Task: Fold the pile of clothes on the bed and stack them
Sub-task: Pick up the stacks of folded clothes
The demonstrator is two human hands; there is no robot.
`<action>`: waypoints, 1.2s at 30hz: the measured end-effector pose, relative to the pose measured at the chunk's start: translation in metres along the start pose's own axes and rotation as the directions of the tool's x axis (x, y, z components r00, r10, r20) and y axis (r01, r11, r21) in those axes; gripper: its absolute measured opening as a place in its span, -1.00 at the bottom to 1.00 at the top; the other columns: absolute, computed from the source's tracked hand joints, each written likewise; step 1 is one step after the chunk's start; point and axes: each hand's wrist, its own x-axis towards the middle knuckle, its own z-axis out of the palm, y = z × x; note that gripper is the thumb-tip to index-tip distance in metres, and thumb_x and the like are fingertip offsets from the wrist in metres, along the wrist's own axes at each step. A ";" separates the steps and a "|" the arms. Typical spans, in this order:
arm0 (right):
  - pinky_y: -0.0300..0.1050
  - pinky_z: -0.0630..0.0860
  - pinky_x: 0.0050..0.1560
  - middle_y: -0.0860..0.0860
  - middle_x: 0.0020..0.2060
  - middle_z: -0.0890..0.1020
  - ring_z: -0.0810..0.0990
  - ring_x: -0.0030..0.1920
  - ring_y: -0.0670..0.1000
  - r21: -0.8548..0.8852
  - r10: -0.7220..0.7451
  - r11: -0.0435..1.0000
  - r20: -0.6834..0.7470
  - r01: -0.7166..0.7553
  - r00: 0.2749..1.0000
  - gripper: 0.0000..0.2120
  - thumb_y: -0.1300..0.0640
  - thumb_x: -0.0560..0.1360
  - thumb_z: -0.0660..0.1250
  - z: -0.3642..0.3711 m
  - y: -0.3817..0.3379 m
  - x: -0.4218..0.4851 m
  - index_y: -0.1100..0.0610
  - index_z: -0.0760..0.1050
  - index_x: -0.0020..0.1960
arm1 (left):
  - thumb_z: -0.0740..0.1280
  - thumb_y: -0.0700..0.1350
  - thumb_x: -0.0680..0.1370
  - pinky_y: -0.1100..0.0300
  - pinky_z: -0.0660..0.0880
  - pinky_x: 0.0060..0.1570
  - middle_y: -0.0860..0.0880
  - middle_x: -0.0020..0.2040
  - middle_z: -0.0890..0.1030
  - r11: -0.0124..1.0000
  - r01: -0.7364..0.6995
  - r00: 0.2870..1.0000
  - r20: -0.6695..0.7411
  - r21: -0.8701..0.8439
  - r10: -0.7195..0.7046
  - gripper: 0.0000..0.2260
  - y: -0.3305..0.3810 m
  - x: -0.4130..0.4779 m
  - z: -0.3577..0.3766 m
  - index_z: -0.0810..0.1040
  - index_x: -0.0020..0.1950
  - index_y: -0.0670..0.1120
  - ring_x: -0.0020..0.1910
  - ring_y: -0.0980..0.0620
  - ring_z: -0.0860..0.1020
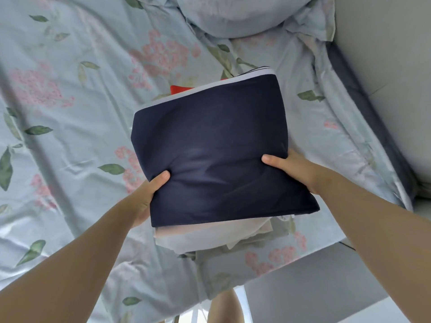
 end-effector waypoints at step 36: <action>-0.12 0.53 0.05 -0.08 0.18 0.59 0.62 0.12 -0.02 0.136 0.075 0.986 0.149 -0.095 0.986 -0.33 -0.08 0.31 0.49 0.137 0.005 -0.102 -0.07 0.34 0.36 | 0.47 0.11 0.31 0.11 0.48 -0.10 -0.05 -0.16 0.71 0.899 0.119 0.975 -0.121 -0.421 -0.185 -0.60 -0.094 -0.147 -0.074 0.58 0.05 -0.08 -0.05 -0.05 0.63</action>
